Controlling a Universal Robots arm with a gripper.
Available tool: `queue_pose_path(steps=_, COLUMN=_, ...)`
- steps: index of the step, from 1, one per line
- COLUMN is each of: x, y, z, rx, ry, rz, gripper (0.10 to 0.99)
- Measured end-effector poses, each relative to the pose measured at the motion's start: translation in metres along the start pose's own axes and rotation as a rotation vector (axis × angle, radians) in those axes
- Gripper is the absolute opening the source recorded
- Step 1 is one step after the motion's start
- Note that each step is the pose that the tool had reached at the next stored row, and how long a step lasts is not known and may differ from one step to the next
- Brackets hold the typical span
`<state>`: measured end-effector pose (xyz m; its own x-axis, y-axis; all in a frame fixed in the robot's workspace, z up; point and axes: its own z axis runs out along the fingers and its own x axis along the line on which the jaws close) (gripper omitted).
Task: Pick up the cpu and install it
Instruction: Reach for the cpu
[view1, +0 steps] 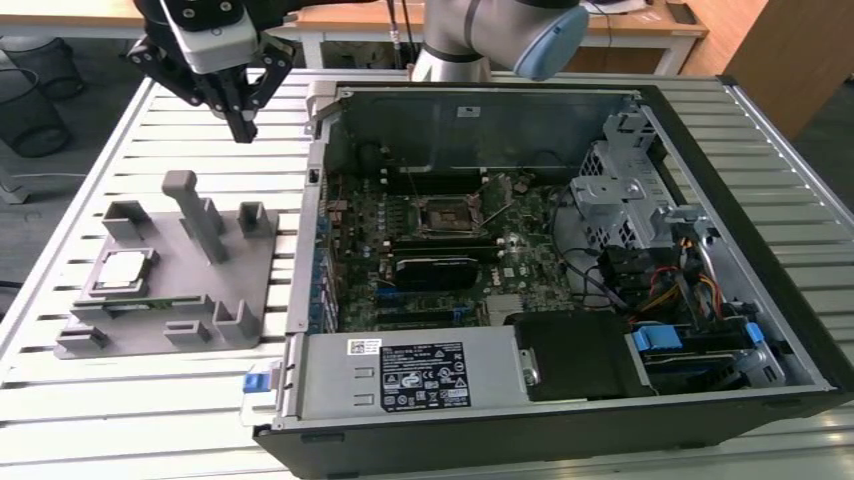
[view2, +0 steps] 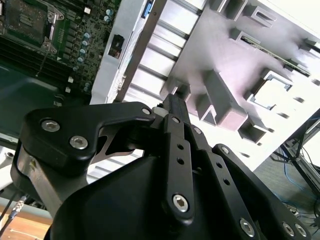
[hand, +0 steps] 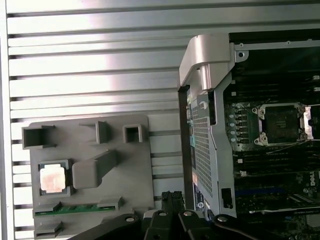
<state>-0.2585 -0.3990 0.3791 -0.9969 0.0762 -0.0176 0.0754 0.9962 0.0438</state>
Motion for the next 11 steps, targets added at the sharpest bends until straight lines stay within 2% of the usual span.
queue_pose_path(steps=11, x=0.0076, y=-0.0006, z=0.0009, rx=0.000, ry=0.0007, rz=0.000, gripper=0.106)
